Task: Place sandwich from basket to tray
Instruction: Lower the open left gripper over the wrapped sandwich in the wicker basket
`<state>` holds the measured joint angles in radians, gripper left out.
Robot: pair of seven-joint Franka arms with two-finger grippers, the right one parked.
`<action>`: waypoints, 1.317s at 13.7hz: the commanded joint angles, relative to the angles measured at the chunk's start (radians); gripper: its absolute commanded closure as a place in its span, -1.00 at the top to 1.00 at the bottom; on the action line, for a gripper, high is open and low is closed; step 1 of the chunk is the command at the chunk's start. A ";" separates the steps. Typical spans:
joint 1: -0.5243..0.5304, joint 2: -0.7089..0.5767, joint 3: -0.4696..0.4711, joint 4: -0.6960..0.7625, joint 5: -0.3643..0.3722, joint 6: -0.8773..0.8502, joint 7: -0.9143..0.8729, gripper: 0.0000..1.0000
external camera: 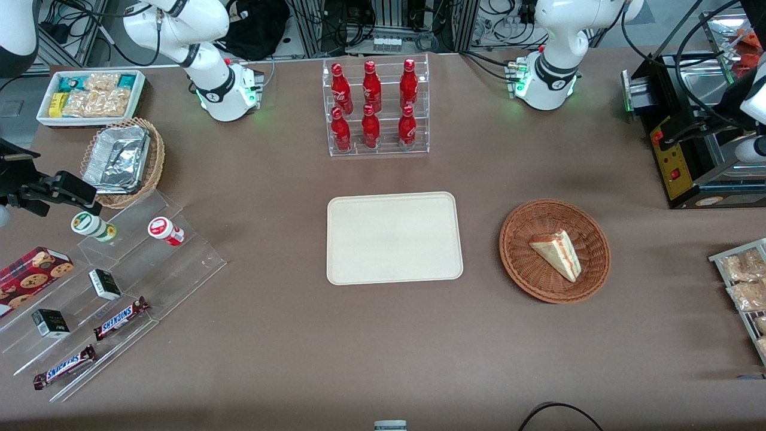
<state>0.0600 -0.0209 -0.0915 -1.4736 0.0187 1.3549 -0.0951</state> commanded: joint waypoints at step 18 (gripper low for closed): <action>0.011 0.038 -0.085 -0.535 0.000 0.583 -0.283 1.00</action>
<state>0.0600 0.0465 -0.1489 -1.9201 0.0188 1.8472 -0.2780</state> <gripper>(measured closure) 0.000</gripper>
